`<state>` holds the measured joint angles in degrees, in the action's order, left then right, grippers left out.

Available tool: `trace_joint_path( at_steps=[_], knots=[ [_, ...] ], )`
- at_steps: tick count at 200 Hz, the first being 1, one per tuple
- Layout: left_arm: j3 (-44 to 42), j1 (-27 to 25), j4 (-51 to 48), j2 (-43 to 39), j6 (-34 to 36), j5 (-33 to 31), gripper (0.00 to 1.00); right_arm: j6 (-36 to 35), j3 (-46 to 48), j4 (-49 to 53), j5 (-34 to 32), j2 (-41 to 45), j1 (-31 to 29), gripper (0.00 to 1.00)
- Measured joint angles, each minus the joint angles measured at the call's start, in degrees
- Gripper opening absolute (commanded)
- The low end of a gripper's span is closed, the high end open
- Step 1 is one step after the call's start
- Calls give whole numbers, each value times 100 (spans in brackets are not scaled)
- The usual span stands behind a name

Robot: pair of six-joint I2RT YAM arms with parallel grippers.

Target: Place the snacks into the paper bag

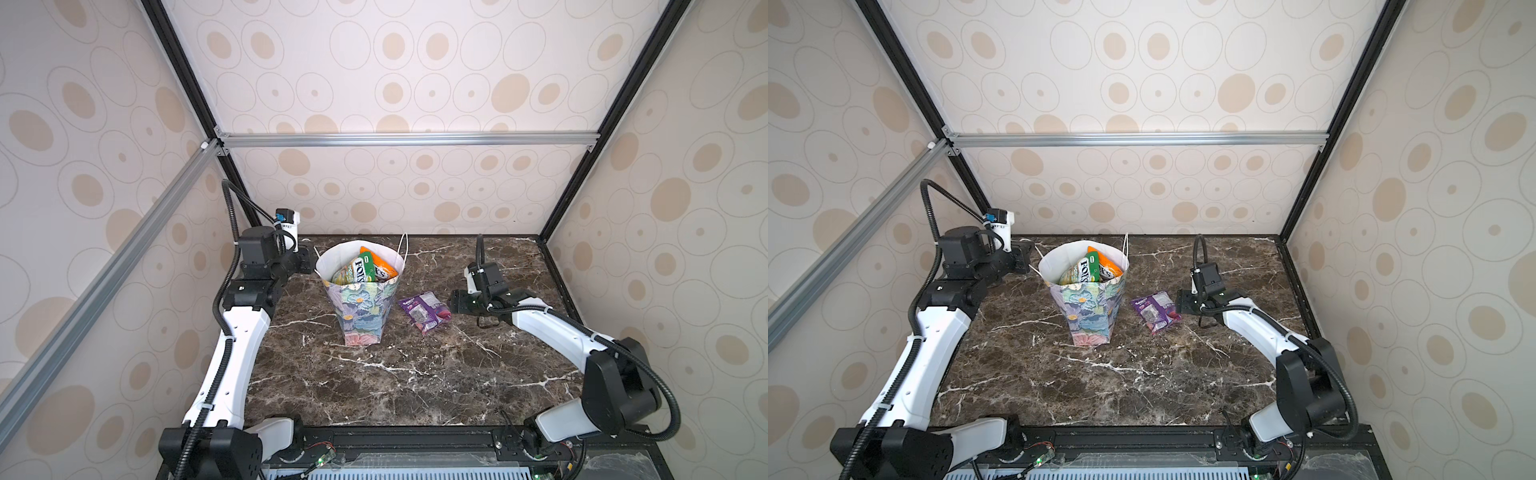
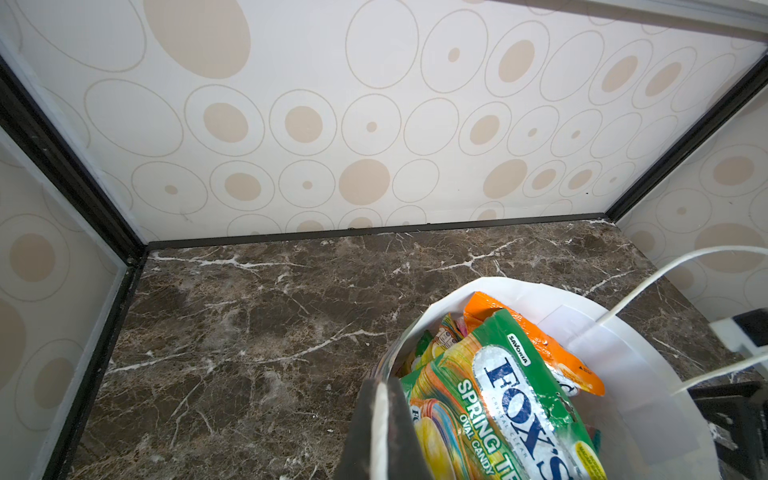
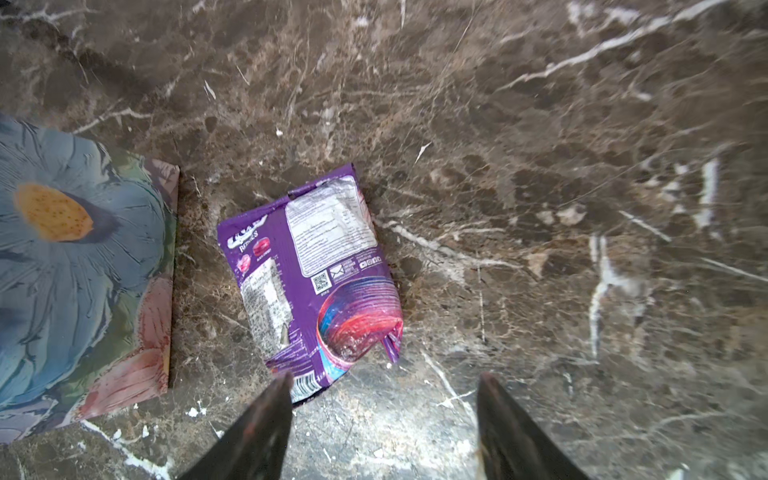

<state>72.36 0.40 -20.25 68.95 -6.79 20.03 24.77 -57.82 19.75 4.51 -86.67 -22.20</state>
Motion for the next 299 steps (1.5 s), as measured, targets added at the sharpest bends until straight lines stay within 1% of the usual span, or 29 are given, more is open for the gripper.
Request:
trace_joint_path(
  at_steps=[85,108,141,177,204,216,264,281,299],
  knots=[
    [0,0,0,0,0,50,2,-20,4,-439,616,-765,46,71],
    [0,0,0,0,0,50,2,-15,116,-538,704,-826,103,70],
    [0,0,2,0,0,50,2,26,166,-739,951,-990,267,66],
    [0,0,2,0,2,48,2,116,258,-1027,1228,-1274,302,63],
    [0,0,0,0,0,48,2,201,299,-1239,1416,-1340,326,58],
    [0,0,0,0,2,48,2,260,334,-1349,1504,-1355,345,52],
    [0,0,0,0,2,48,2,487,470,-1687,1690,-1379,367,34],
    [0,0,0,0,2,48,2,546,476,-1766,1729,-1397,369,24],
    [0,0,0,0,2,48,2,564,476,-1814,1759,-1405,369,17]
  ],
)
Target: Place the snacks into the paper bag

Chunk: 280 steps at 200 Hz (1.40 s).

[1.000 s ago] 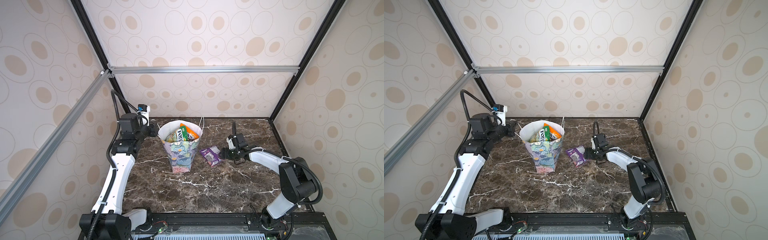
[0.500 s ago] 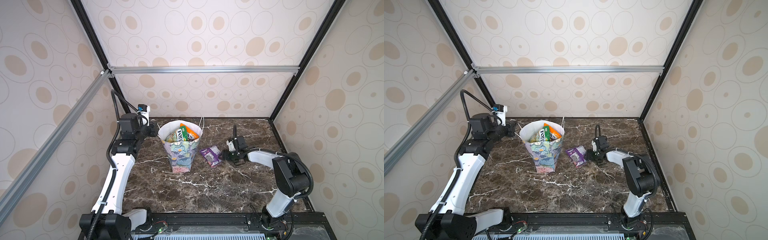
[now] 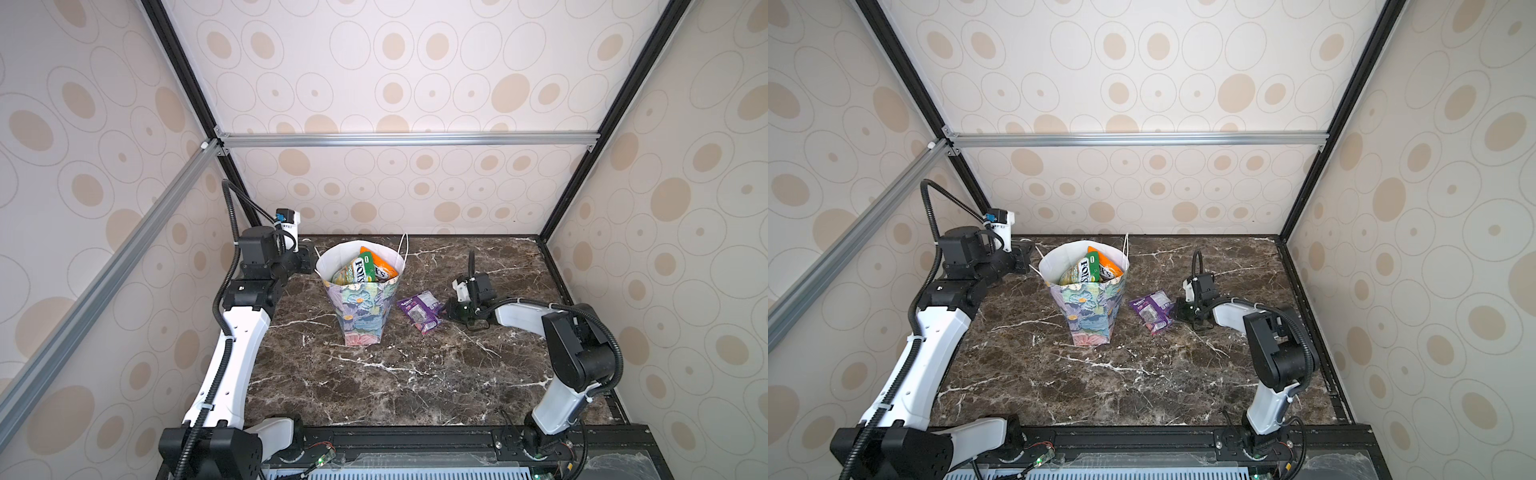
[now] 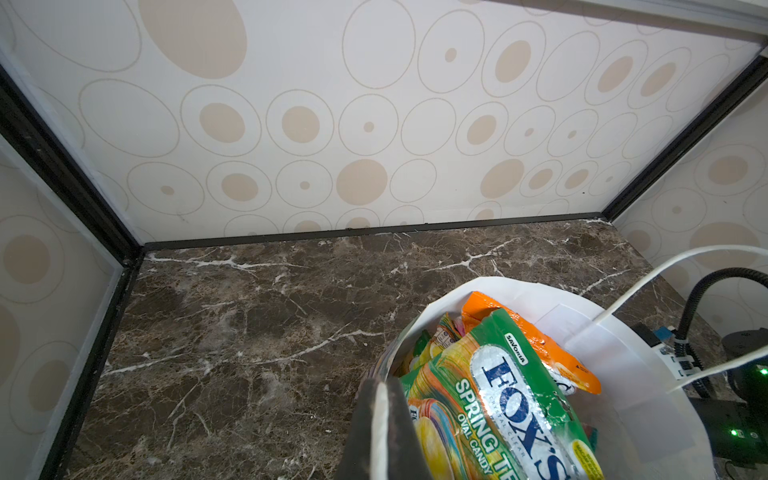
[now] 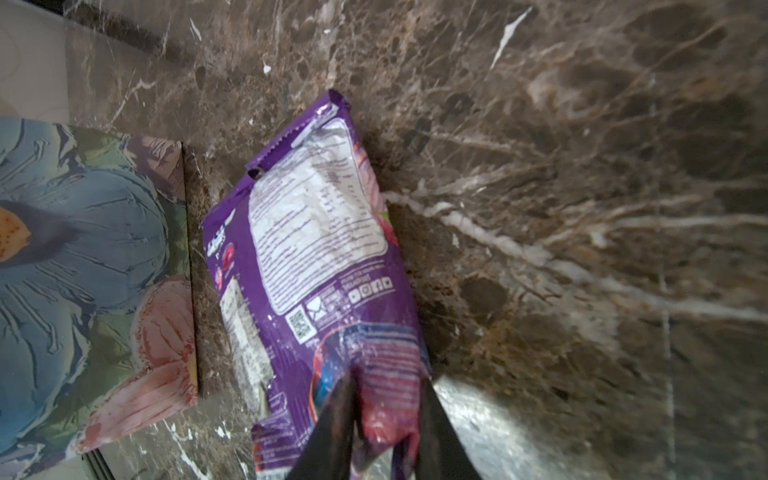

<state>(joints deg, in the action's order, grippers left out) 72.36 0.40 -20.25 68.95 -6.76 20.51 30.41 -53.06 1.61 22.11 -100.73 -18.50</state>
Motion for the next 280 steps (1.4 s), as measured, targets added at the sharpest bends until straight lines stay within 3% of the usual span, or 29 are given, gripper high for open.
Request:
trace_joint_path(
  at_steps=[39,83,145,280],
  knots=[
    [0,0,0,0,-2,0,2,20,0,-26,13,2,4,0],
    [0,0,0,0,0,0,2,13,0,166,-37,254,4,0],
    [0,0,0,0,0,0,2,-131,-170,754,-131,1233,-15,0],
    [0,0,2,0,-2,0,2,-1097,-2487,2693,-876,2465,-555,0]
  ],
)
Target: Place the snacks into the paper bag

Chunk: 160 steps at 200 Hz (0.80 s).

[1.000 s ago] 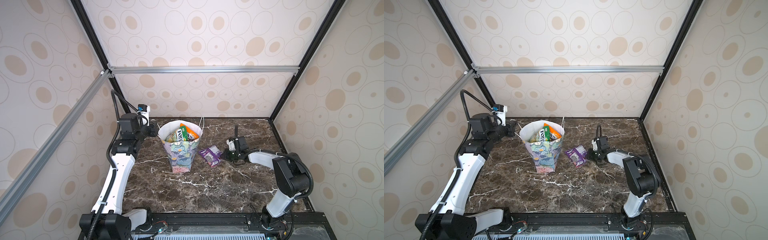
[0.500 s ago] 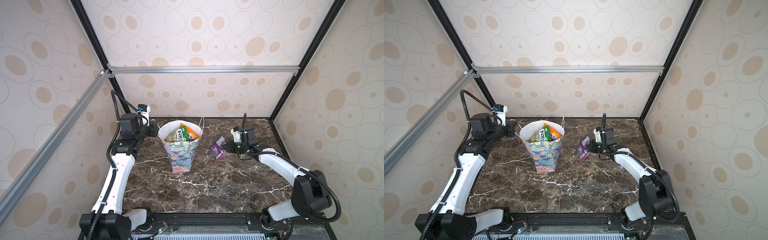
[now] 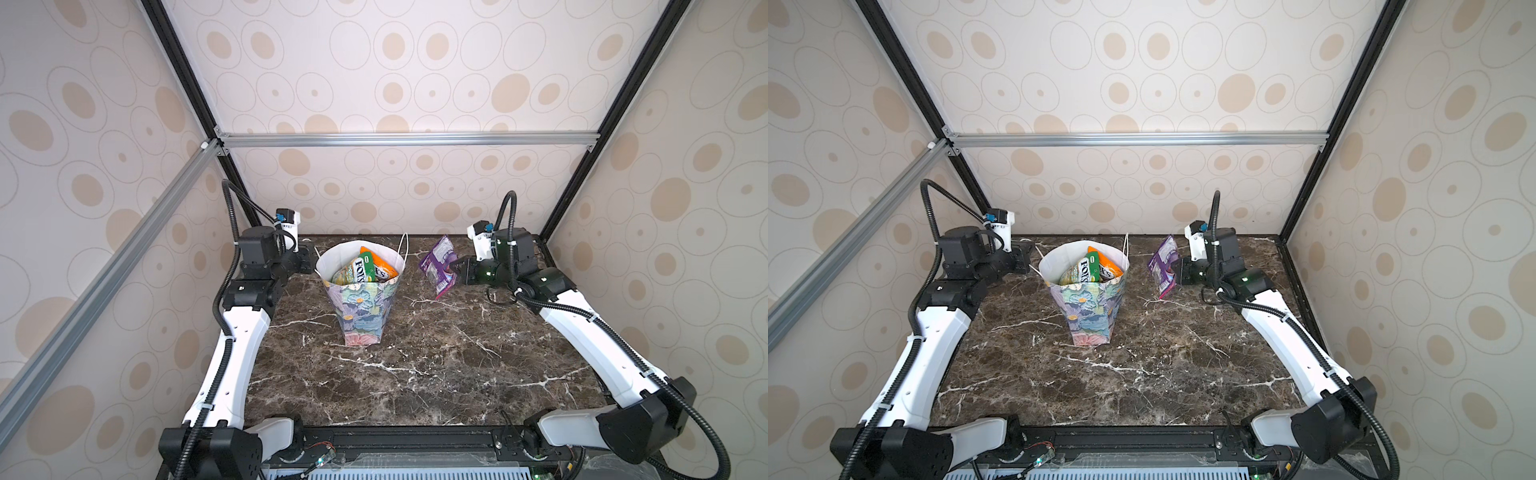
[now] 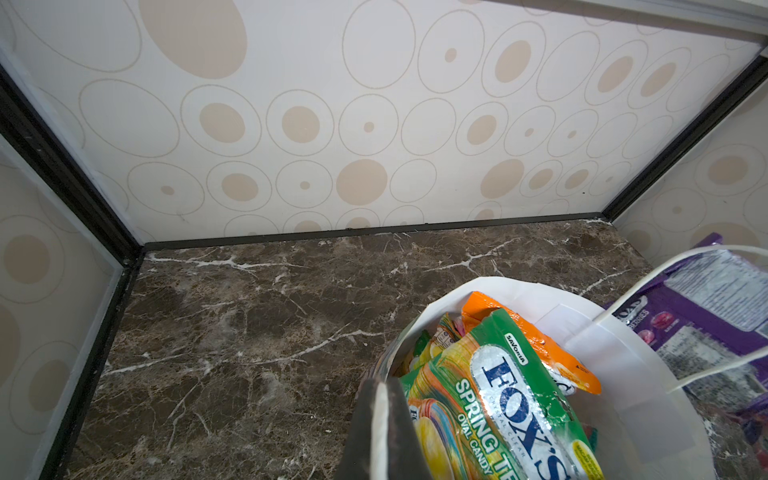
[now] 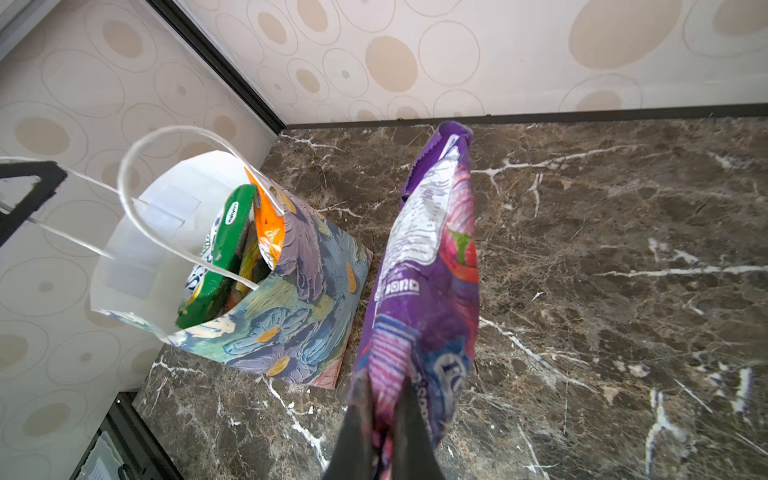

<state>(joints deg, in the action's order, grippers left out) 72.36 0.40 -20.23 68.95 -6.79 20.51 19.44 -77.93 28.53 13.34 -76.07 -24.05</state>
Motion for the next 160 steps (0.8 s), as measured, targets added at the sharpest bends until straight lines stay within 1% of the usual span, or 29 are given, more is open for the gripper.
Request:
trace_joint_path(
  at_steps=[37,65,92,126,160],
  knots=[
    [0,0,2,0,0,55,2,-186,-647,573,-271,44,-162,0],
    [0,0,0,-9,0,68,3,-396,-1561,973,-472,-42,-407,0],
    [0,0,0,-9,-2,81,2,-619,-2337,1117,-610,-186,-719,0],
    [0,0,2,-9,0,90,2,-837,-2944,1283,-647,-442,-970,0],
    [0,0,2,-9,-2,103,3,-946,-3351,1296,-376,-772,-1008,0]
  ],
)
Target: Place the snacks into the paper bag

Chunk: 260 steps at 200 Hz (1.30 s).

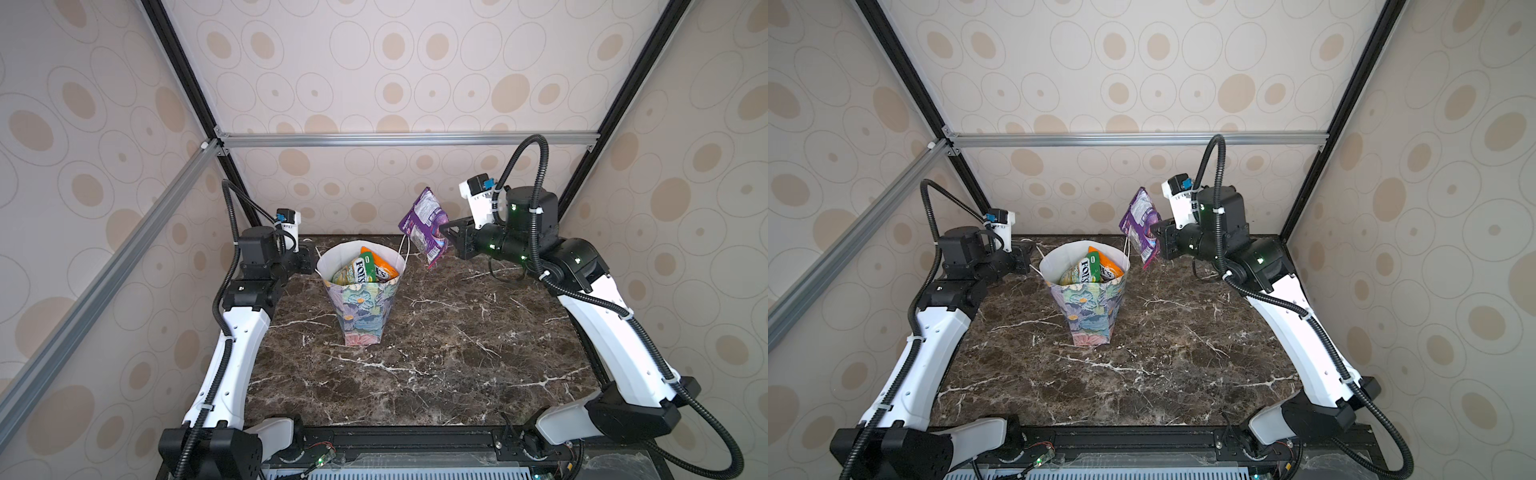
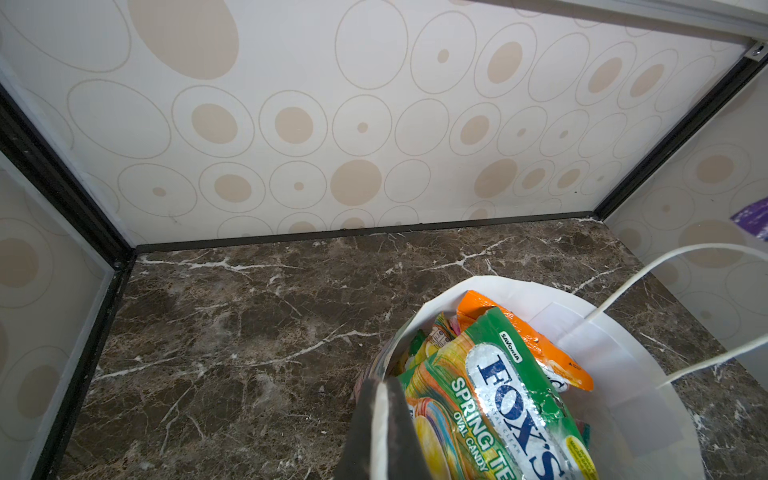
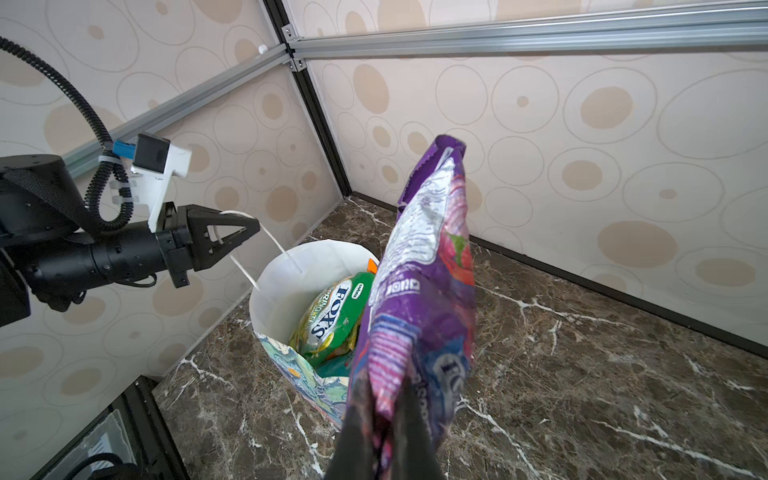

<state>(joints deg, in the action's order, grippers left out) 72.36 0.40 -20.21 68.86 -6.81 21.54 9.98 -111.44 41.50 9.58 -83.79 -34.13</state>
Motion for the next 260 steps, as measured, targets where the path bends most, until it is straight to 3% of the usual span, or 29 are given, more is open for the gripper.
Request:
trace_joint_path(
  at_steps=[112,188,260],
  knots=[
    [-2,0,-2,-9,2,2,3,-127,-1169,57,822,-1088,-579,0],
    [-2,0,-4,-17,0,4,3,-898,-2977,1145,686,-3027,-994,0],
    [-7,0,-4,-20,2,7,3,-1613,-3252,1596,824,-3355,-898,0]
  ],
)
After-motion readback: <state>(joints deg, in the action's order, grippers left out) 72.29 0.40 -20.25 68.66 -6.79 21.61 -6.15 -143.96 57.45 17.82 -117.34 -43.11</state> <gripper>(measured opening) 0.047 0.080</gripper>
